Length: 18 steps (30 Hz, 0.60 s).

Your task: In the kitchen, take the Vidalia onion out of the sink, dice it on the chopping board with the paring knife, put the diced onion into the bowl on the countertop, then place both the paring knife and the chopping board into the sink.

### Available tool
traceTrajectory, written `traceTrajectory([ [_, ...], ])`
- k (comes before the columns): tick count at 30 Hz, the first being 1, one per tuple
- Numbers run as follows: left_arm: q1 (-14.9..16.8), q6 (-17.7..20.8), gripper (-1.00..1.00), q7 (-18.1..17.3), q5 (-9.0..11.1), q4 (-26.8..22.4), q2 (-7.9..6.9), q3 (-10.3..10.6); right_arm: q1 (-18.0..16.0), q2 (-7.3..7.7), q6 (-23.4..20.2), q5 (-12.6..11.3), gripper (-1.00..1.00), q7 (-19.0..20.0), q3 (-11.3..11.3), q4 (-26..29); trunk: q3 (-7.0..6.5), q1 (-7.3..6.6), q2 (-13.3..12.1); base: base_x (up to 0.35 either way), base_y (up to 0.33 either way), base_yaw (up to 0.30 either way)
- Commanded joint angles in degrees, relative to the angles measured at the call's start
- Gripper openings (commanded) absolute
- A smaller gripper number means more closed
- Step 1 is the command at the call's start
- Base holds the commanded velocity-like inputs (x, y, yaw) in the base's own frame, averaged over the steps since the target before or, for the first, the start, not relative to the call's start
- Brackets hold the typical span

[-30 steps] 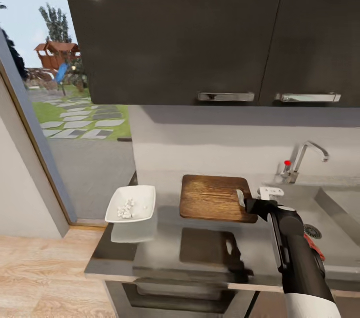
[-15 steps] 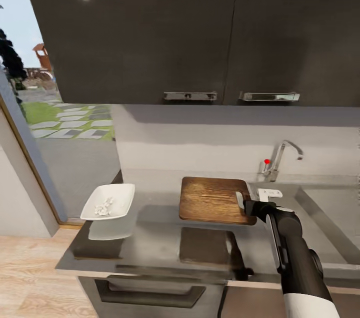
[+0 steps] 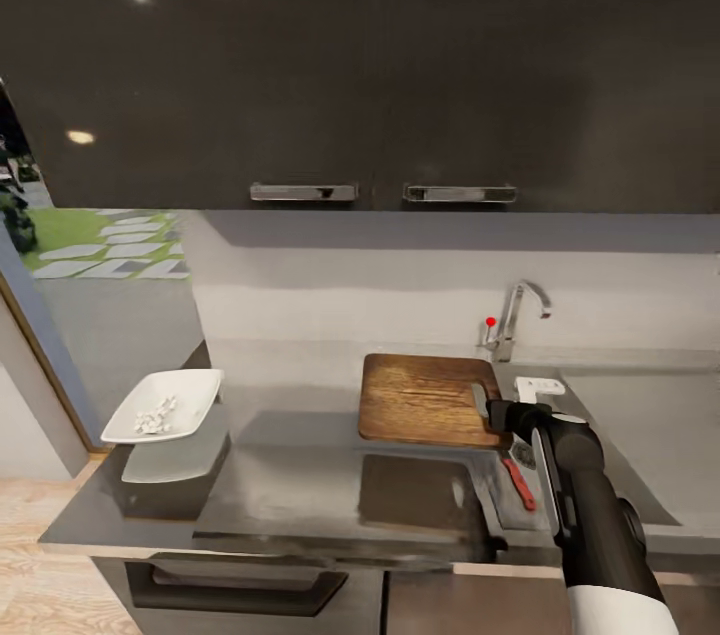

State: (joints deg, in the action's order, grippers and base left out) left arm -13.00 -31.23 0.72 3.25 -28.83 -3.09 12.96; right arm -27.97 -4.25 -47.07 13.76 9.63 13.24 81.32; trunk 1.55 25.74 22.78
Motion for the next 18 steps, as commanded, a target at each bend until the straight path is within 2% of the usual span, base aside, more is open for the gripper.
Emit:
traceTrajectory([
  [1, 0.00, -0.06, 1.00, 0.08, 0.35, -0.09, -0.07, 0.31, -0.06, -0.06, -0.22, 0.30, -1.00, 0.56, 0.11, 0.07, 0.12, 0.04, 0.14, 0.000, -0.322, 0.000],
  [9, 0.00, -0.06, 1.00, 0.08, 0.35, -0.10, -0.07, 0.31, -0.06, -0.08, 0.59, 0.30, -1.00, -0.22, 0.11, -1.54, 0.12, 0.04, 0.14, 0.000, -0.322, 0.000],
  [13, 0.00, -0.05, 1.00, 0.08, 0.35, -0.17, -0.07, 0.31, -0.06, -0.19, 4.55, 0.27, -1.00, -5.56, 0.16, -4.93, 0.12, 0.04, 0.14, 0.000, -0.237, 0.000],
  [18, 0.00, -0.06, 1.00, 0.08, 0.35, -0.17, -0.07, 0.31, -0.06, -0.15, 6.07, -0.57, -1.00, -13.73, 0.88, -8.38, 0.12, 0.04, 0.14, 0.000, -0.034, 0.000],
])
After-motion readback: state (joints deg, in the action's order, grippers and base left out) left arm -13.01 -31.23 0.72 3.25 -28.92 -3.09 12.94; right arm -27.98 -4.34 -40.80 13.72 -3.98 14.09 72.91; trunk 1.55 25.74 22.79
